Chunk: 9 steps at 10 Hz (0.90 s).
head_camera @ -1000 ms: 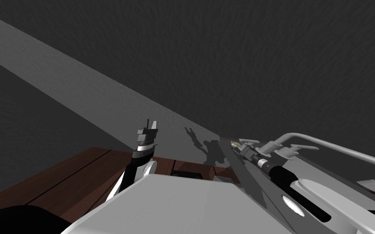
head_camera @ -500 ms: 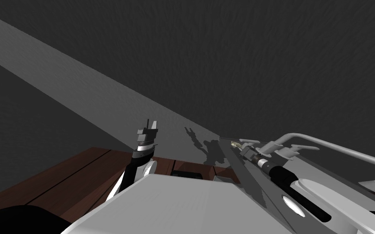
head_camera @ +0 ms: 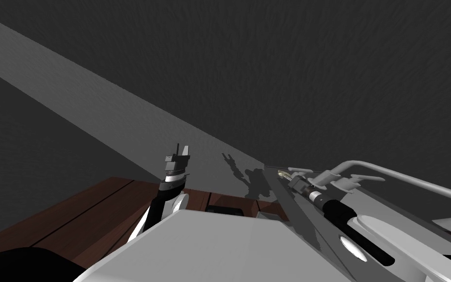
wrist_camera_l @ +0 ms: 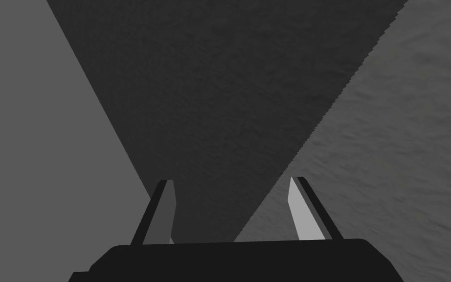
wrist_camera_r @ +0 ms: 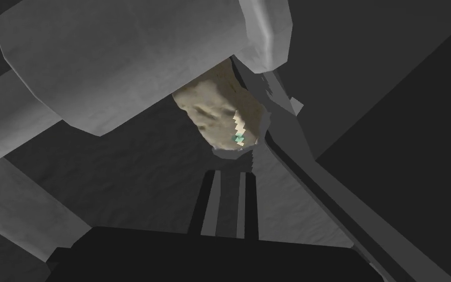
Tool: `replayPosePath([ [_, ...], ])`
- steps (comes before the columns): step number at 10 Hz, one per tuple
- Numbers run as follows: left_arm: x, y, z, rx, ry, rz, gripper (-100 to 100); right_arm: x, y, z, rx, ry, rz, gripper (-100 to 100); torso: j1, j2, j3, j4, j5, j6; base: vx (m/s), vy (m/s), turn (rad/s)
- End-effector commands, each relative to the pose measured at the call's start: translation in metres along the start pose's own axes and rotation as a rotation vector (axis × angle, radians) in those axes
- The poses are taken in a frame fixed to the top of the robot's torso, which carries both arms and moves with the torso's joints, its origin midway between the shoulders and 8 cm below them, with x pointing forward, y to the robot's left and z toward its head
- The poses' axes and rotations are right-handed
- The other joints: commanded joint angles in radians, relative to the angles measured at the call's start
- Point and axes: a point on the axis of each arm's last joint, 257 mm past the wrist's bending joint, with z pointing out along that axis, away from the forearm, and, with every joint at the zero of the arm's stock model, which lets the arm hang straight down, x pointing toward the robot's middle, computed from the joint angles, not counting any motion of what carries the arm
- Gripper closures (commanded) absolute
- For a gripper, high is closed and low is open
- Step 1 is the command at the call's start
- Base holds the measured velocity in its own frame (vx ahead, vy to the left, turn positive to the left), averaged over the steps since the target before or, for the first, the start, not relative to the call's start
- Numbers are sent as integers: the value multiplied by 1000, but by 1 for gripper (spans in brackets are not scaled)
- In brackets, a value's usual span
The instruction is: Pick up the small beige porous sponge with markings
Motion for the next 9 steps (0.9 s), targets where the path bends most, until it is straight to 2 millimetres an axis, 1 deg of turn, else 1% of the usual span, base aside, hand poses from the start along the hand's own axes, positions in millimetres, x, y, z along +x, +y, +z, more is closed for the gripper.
replayPosePath([
  [1, 0, 0, 0, 0, 0, 0, 0, 3, -2, 1, 18, 15, -40, -100, 0, 0, 0, 0, 0, 0, -29, -8, 27],
  [9, 0, 0, 0, 0, 0, 0, 0, 17, -10, 11, 111, 100, -248, -100, -1, 0, 0, 0, -1, 0, -29, -4, 21],
])
